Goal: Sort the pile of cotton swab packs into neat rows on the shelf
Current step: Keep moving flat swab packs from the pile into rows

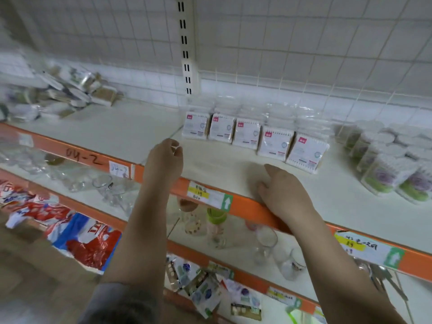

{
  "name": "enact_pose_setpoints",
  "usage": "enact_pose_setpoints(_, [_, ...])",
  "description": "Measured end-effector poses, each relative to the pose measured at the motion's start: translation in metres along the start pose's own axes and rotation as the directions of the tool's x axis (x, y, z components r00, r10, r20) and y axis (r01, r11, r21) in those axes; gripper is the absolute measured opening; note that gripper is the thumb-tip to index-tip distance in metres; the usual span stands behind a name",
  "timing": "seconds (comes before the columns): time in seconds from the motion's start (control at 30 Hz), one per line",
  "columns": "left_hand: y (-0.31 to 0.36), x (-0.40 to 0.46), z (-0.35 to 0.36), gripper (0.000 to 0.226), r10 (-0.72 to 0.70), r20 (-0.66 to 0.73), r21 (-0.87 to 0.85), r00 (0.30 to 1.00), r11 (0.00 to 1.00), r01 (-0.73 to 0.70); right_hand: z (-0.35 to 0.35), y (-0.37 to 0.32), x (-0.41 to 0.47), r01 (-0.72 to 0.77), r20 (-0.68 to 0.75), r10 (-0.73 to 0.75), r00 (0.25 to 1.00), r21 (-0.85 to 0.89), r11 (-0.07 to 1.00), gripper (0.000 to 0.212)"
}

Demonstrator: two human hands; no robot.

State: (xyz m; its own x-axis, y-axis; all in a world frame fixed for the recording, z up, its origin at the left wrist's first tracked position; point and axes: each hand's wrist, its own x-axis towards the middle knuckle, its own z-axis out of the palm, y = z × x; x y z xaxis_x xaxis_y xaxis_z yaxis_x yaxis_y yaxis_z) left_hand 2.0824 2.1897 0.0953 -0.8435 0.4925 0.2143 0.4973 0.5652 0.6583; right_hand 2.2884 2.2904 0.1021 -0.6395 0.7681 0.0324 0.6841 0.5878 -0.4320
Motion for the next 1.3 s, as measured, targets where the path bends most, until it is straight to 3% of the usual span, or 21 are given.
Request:
enact_pose_setpoints(0.4, [-0.15, 0.076, -0.122, 0.03, 0.064, 0.069, 0.11, 0.996, 0.991, -0.071, 0.098, -0.181, 0.028, -0.061, -0.058, 0.061, 0.996, 0.007, 0.998, 0.026])
enact_pose_setpoints(0.6, [-0.203, 0.098, -0.165, 0.03, 0.033, 0.109, 0.163, 0.993, 0.985, -0.051, 0.126, -0.24, 0.033, -0.049, -0.046, 0.05, 0.998, 0.026, 0.998, 0.032])
enact_pose_setpoints(0.93, [-0.264, 0.142, -0.197, 0.03, 0.04, -0.007, 0.147, 0.999, 0.988, -0.038, 0.159, -0.308, 0.092, -0.012, 0.018, 0.011, 1.0, 0.041, 0.999, 0.041])
enact_pose_setpoints(1.3, [-0.297, 0.261, -0.225, 0.028, 0.037, -0.144, 0.161, 0.989, 0.987, -0.013, 0.186, -0.397, 0.215, 0.177, 0.042, -0.179, 0.983, 0.052, 0.983, 0.044])
